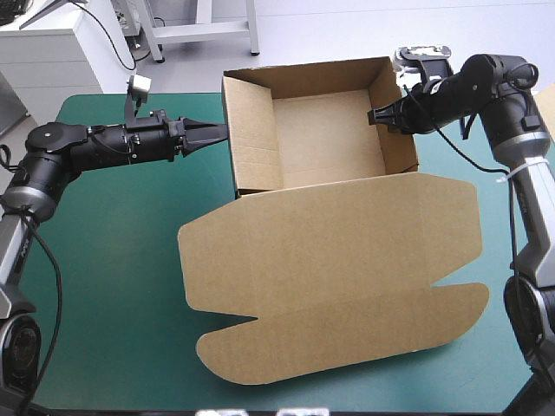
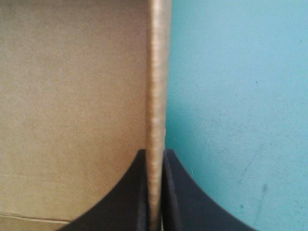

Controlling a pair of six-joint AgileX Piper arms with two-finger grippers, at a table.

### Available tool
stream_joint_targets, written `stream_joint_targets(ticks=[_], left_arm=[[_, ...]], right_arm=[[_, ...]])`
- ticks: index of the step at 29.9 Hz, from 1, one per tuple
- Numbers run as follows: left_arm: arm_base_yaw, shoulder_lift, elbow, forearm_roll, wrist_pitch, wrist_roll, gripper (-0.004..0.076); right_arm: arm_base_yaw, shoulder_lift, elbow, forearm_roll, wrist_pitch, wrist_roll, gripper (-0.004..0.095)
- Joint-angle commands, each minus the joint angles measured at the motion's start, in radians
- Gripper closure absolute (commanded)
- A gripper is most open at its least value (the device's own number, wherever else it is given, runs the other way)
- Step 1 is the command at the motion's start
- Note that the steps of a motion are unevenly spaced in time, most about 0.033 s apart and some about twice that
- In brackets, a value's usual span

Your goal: Fold the box

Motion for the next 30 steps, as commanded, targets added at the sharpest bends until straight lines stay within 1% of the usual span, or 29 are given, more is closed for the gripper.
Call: stream_joint_targets(ticks=[1,6,10,13,18,21,23,27,30], left_arm=[[-0.008,-0.056,-0.035,-0.057,0.084,0.006,0.0731],[-0.008,-0.058,-0.04,0.04,0.075,-0.024,0.0731],[-0.008,-0.058,-0.04,0.047,0.078,-0.055,0.0718],[-0.01,-0.058,-0.04,0.047,0.085,-0.055,0.0643],[-0.01,-0.058,-0.04,0.045,0.085,-0.055,0.0393],[-0.01,-0.058,-0.04,0.047,0.085,-0.057,0.0277],[-0.01,-0.058,-0.04,0.073,0.083,-0.057,0.0249],[-0.033,-0.058,-0.04,0.223,0.061,-0.067,0.025],[-0.072,-0.058,-0.04,0.369,0.027,-0.149,0.025]], right_arm=[[0.006,-0.046,-0.028,0.021,-0.062,0.022,0.0927],[0.01,-0.046,-0.028,0.019,-0.073,0.026,0.0927],[0.01,-0.046,-0.028,0.014,-0.073,0.026,0.0927],[0.01,-0.044,-0.028,0.014,-0.073,0.026,0.0927],[0.01,-0.026,-0.028,0.014,-0.068,0.03,0.0927],[0.019,-0.012,-0.028,0.015,-0.062,0.042,0.0927],[0.037,-0.008,-0.028,-0.006,-0.072,0.044,0.0926],[0.102,0.001,-0.028,-0.02,-0.143,0.054,0.0927],[0.149,0.005,-0.028,-0.045,-0.189,0.077,0.0927]])
